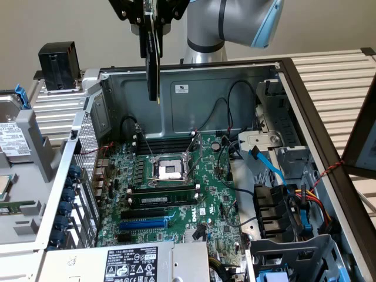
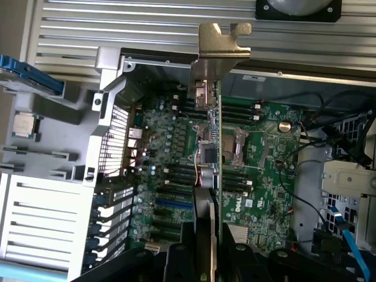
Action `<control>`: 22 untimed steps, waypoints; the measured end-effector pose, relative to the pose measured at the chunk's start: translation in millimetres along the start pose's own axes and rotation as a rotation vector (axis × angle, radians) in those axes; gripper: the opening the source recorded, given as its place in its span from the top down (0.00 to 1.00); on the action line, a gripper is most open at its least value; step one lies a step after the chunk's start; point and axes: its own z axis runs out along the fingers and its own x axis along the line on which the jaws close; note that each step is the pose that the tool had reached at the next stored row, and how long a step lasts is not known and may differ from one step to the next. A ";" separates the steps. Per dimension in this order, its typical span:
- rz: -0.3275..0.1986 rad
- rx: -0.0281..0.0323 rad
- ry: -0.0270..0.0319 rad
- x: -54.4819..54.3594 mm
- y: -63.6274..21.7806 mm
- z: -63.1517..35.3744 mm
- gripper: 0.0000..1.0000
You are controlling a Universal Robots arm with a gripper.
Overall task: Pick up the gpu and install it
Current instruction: 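Insert the gpu into the slot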
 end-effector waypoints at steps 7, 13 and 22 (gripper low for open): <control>-0.001 -0.0004 -0.0082 -4.4 -0.7 5.2 0.73; -0.024 0.0027 -0.0226 -5.3 -1.2 11.2 0.73; -0.181 0.0135 -0.0139 -5.9 -1.8 18.9 0.73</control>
